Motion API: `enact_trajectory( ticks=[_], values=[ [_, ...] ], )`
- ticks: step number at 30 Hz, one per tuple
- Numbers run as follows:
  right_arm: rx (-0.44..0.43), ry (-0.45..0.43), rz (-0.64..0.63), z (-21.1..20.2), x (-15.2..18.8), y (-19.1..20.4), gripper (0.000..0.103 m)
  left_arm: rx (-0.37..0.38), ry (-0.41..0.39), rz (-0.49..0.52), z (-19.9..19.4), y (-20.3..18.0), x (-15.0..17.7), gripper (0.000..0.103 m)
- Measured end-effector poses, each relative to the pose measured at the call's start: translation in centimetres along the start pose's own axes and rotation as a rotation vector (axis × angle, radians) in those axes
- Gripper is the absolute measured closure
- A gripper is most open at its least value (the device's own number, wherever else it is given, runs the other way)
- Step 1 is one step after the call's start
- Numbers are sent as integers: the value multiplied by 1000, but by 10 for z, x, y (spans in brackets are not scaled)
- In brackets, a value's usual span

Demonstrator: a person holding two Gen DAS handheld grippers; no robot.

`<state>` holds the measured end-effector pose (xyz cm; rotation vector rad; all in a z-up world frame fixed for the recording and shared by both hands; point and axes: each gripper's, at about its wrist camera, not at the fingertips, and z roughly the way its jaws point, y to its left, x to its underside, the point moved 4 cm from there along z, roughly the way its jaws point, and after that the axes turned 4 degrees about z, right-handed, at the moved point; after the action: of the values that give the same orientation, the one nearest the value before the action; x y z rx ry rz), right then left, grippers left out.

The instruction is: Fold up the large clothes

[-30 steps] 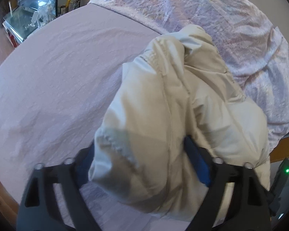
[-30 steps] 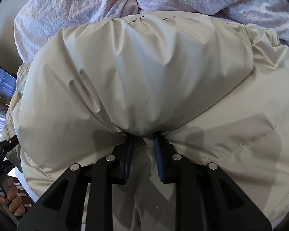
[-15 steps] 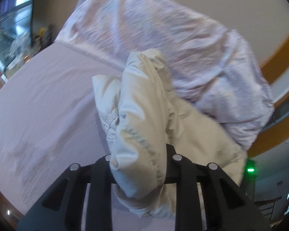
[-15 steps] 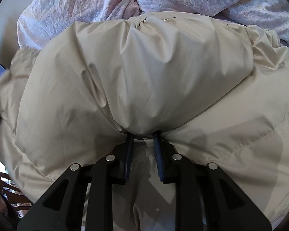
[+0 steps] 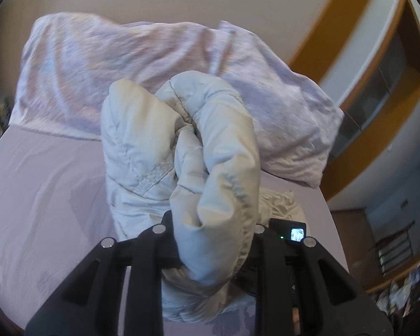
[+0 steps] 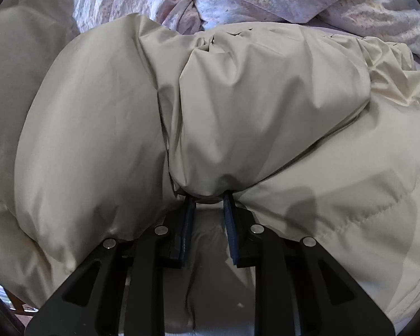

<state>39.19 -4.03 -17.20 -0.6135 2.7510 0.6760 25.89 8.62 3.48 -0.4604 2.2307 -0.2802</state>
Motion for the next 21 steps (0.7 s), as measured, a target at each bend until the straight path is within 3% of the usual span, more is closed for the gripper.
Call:
enact_trajectory(
  ticks=[8,21],
  values=[
    [-51,-36,64,-41,2,-39,80,28,32,110,18,-60,8,78],
    [6,-125,131,-98,13,-116,80,128,112,217,62,-147,34,77]
  ],
)
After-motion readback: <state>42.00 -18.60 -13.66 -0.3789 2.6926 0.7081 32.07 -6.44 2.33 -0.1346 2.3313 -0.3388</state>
